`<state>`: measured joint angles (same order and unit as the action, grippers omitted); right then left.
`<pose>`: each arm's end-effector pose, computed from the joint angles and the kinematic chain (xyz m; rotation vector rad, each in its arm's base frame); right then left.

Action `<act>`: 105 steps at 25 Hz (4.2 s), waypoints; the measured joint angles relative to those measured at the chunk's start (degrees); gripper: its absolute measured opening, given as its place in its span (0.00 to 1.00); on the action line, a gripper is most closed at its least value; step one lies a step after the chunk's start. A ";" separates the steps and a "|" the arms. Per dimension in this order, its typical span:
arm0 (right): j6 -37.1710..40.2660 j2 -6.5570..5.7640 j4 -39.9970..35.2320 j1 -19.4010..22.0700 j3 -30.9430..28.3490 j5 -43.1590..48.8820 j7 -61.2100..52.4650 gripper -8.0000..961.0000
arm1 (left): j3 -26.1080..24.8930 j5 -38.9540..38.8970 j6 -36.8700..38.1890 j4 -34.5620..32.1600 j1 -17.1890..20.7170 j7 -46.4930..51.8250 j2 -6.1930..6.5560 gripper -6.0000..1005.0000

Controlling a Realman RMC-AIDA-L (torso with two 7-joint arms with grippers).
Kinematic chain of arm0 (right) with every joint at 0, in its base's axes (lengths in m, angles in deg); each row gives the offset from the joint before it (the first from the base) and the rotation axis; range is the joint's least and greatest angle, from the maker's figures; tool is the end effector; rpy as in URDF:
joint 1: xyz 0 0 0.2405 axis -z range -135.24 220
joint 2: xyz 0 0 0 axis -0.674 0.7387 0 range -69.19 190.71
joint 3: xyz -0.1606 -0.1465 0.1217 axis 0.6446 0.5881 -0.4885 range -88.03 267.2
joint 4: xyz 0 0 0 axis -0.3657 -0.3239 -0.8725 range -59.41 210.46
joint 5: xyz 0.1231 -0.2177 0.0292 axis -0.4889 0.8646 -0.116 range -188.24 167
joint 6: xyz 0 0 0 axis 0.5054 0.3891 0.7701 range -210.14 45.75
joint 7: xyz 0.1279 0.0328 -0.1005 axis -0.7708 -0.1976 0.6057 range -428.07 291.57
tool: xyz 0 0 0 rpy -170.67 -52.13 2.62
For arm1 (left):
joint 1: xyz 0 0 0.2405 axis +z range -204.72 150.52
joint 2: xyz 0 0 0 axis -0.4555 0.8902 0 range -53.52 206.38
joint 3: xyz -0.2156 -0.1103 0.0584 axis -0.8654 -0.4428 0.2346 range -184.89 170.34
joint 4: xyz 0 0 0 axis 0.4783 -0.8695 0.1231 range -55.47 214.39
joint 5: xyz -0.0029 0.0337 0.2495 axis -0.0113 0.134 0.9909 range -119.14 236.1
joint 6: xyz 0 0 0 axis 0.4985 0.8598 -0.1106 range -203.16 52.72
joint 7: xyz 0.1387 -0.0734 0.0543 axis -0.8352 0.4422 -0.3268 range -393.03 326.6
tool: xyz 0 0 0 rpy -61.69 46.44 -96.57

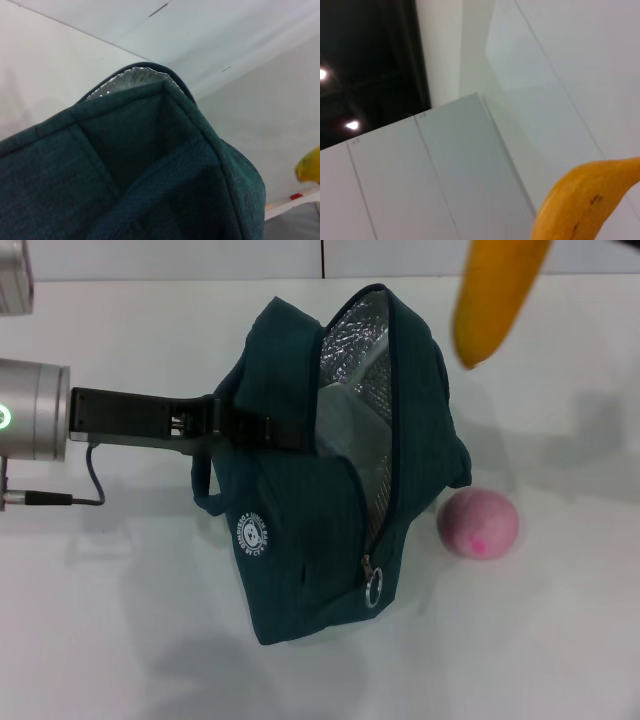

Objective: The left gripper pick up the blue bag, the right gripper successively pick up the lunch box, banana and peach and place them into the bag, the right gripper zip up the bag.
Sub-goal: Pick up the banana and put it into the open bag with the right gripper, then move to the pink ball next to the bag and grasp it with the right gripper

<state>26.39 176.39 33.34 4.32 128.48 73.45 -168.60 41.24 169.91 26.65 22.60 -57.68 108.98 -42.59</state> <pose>0.1474 0.3862 0.0873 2.6701 -0.4993 -1.5636 -0.2006 0.3653 0.0254 2.4819 1.6083 0.6552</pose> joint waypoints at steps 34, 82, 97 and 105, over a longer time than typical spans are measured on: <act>-10.95 0.50 15.54 1.82 28.69 -11.34 21.31 0.56 | -0.35 -0.04 -0.18 0.09 -0.06 0.55 -0.07 0.04; -17.74 -7.13 -1.57 8.91 15.74 24.50 17.74 0.88 | -0.36 0.03 -0.10 0.09 1.24 0.03 0.09 0.04; -21.72 -1.40 -1.22 4.65 16.18 34.71 17.64 0.86 | -0.35 -0.04 -0.36 1.49 1.14 -1.22 0.04 0.04; -25.90 -0.52 -0.49 3.87 19.48 36.37 17.54 0.84 | -0.35 -0.07 -0.36 1.49 0.79 -1.28 0.11 0.04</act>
<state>0.49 175.87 32.85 8.19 147.96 109.82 -151.06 40.89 169.83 26.29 24.09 -56.89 107.70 -42.47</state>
